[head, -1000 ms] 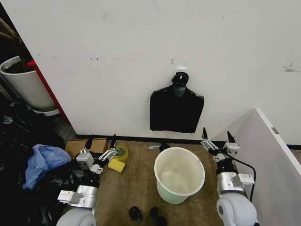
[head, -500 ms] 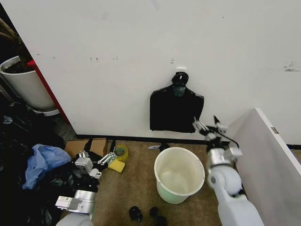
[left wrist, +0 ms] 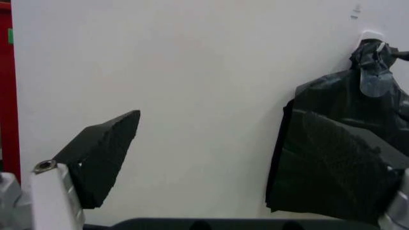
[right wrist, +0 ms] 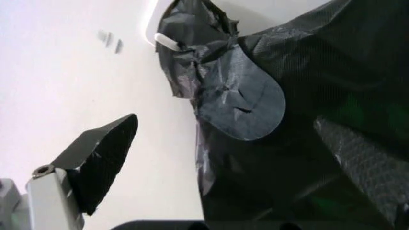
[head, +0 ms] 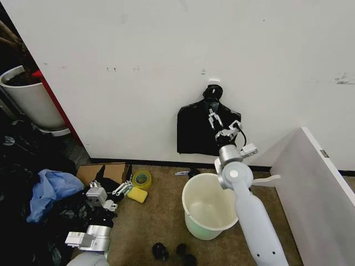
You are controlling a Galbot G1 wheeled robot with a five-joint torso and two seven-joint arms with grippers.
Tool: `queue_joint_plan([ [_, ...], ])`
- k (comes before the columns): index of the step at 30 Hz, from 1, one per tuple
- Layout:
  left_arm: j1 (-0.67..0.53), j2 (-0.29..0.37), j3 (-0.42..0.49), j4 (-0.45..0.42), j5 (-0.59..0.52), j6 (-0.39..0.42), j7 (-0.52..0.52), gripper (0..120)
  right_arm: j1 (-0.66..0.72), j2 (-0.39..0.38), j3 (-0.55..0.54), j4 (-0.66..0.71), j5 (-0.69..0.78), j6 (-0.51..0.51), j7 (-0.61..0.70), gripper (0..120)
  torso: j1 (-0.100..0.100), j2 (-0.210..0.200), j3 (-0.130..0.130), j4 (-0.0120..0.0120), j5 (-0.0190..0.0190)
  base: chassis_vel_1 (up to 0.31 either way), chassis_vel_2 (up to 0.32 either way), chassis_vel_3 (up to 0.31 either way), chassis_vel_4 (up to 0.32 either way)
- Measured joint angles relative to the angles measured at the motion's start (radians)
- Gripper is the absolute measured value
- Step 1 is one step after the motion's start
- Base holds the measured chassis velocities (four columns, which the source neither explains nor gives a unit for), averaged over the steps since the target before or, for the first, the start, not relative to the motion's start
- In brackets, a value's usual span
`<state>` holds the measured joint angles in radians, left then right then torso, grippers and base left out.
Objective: Place the garbage bag over the trash bin.
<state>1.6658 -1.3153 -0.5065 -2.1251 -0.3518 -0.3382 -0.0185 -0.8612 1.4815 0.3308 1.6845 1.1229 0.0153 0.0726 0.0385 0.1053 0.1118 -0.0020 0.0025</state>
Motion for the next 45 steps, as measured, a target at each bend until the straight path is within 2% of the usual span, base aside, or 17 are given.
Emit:
queue_joint_plan([
  [7, -0.002, -0.009, 0.005, 0.005, 0.014, 0.000, -0.003, 100, 0.030, 0.007, 0.003, -0.064, -0.021, 0.006, -0.028, 100, 0.000, 0.000, 0.000, -0.0001, 0.0002, 0.000, 0.000, 0.000, 0.000],
  [11, -0.004, -0.015, 0.005, 0.011, 0.018, 0.000, -0.005, 100, 0.060, 0.014, 0.005, -0.103, -0.029, 0.016, -0.044, 95, 0.000, 0.000, 0.000, 0.0000, 0.0002, 0.000, 0.000, 0.000, 0.000],
  [22, -0.003, -0.024, 0.007, 0.022, 0.028, -0.005, -0.013, 100, 0.088, 0.011, 0.007, -0.135, -0.036, 0.037, -0.084, 55, 0.000, 0.000, 0.000, 0.0000, 0.0002, 0.000, 0.000, 0.000, 0.000],
  [23, -0.003, -0.024, 0.007, 0.022, 0.028, -0.005, -0.013, 100, 0.088, 0.011, 0.007, -0.135, -0.036, 0.037, -0.084, 55, 0.000, 0.000, 0.000, 0.0000, 0.0002, 0.000, 0.000, 0.000, 0.000],
  [25, -0.004, -0.026, 0.010, 0.024, 0.031, -0.005, -0.014, 100, 0.087, 0.012, 0.007, -0.126, -0.036, 0.047, -0.100, 43, 0.000, 0.000, 0.000, 0.0000, 0.0001, 0.000, 0.000, 0.000, 0.000],
  [28, -0.004, -0.027, 0.012, 0.025, 0.034, -0.005, -0.015, 100, 0.085, 0.016, 0.007, -0.120, -0.036, 0.060, -0.118, 36, 0.000, 0.000, 0.000, 0.0000, 0.0001, 0.000, 0.000, 0.000, 0.000],
  [34, -0.005, -0.027, 0.012, 0.031, 0.040, -0.007, -0.021, 100, 0.082, 0.016, 0.005, -0.126, -0.059, 0.073, -0.136, 10, 0.000, 0.000, 0.000, 0.0000, 0.0001, 0.000, 0.000, 0.000, 0.000],
  [35, -0.005, -0.027, 0.012, 0.031, 0.040, -0.007, -0.021, 100, 0.082, 0.016, 0.005, -0.126, -0.059, 0.073, -0.136, 10, 0.000, 0.000, 0.000, 0.0000, 0.0001, 0.000, 0.000, 0.000, 0.000],
  [38, -0.007, -0.026, 0.012, 0.034, 0.040, -0.007, -0.024, 100, 0.081, 0.012, 0.008, -0.136, -0.077, 0.078, -0.136, 0, 0.000, 0.000, 0.000, 0.0000, 0.0001, 0.000, 0.000, 0.000, 0.000],
  [45, -0.014, -0.022, 0.015, 0.040, 0.040, -0.007, -0.028, 100, 0.034, -0.013, -0.007, -0.109, -0.098, 0.084, -0.136, 0, 0.000, 0.000, 0.000, 0.0000, 0.0002, 0.000, 0.000, 0.000, 0.000],
])
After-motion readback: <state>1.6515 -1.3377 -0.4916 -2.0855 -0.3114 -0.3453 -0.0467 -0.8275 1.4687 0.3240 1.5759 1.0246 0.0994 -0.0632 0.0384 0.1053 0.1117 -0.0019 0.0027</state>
